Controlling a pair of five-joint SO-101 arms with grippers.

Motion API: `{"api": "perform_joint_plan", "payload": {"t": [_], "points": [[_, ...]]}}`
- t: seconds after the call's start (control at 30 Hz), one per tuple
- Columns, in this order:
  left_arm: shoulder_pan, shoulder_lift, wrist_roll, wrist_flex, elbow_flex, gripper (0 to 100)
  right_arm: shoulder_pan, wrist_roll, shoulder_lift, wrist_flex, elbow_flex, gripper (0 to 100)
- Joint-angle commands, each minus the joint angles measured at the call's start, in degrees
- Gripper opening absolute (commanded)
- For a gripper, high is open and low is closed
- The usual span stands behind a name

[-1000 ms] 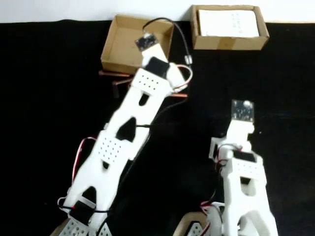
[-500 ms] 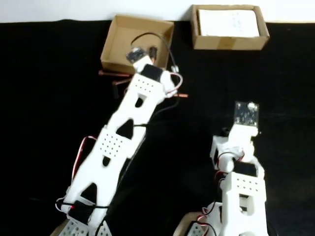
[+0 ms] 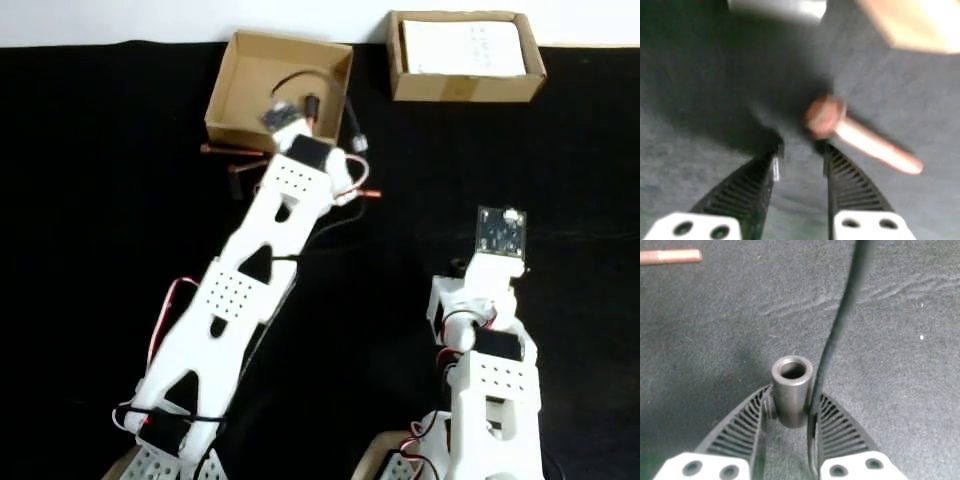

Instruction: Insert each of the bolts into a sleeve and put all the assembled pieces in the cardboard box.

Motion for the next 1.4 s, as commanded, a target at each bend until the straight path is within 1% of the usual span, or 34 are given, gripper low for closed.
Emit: {"api": "perform_joint_plan", "payload": {"t": [0.0,0.1,0.2,0.47,0.57,0.67,0.8,0.9,1.0,1.17,1.27,1.37], "points": [[-0.04,-4.53,-0.53,2.90,-5.23,16,0.48,0.44,-1.45,0.13,-0.22,0.6],[0.75,-6.11,-0.53,2.73,-8.13,17,0.48,0.44,-1.45,0.04,-0.22,0.6],[1.45,-6.02,-0.53,-0.09,-7.78,17,0.48,0.44,-1.45,0.04,-0.22,0.6],[3.12,-6.02,-0.18,-10.46,0.22,17,0.48,0.62,-1.45,0.04,-0.31,0.6],[3.47,-6.02,4.48,-13.27,5.49,19,0.48,0.53,-1.80,-0.04,-0.75,0.6],[2.86,-6.02,5.10,-15.82,10.95,19,0.31,0.53,-1.80,-0.13,-0.92,0.6],[1.27,-6.02,5.27,-16.00,15.43,19,0.22,0.70,-1.80,-0.13,-0.92,0.6],[0.48,-6.11,4.92,-15.74,15.87,18,0.22,0.70,-1.80,-0.13,-0.92,0.6],[0.04,-6.11,4.84,-12.84,15.60,16,0.22,0.70,-1.80,-0.13,-0.92,0.6],[0.40,-6.29,-3.25,-8.44,15.60,11,0.40,0.79,-1.80,-0.13,-0.92,0.6],[0.40,-6.46,-10.11,-5.80,15.52,7,0.40,0.70,-1.80,-0.13,-0.92,0.6],[0.22,-6.46,-14.77,-2.37,15.52,5,0.40,0.62,-1.80,-0.13,-0.92,0.6]]}}
